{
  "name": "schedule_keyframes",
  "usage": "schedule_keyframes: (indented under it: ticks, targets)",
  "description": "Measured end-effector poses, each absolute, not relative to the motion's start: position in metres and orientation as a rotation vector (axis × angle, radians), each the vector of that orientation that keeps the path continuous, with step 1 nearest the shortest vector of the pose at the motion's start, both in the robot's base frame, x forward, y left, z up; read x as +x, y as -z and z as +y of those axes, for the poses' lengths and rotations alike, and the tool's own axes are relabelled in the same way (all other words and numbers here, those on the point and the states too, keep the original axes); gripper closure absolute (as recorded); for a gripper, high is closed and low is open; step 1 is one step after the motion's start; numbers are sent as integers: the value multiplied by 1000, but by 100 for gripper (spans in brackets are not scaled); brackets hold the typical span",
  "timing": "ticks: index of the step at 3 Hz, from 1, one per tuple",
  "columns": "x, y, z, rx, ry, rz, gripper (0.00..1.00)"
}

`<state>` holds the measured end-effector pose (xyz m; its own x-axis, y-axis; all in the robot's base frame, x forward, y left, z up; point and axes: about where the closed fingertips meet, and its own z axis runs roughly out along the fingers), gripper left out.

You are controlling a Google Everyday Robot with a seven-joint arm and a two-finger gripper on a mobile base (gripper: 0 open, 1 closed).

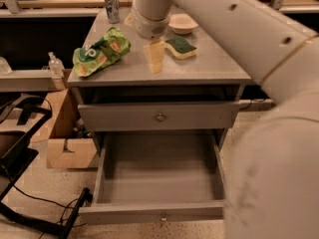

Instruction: Place green rice chip bag into middle drawer

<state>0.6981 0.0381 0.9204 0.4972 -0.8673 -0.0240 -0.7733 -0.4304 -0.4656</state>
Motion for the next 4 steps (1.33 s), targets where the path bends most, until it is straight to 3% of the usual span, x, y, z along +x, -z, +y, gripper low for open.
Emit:
schedule_keyframes:
  ticks: [1, 4]
  targets:
    - [741, -900, 67, -2365, 352, 1320, 0]
    - [797, -907, 103, -2450, 495, 1170, 0]
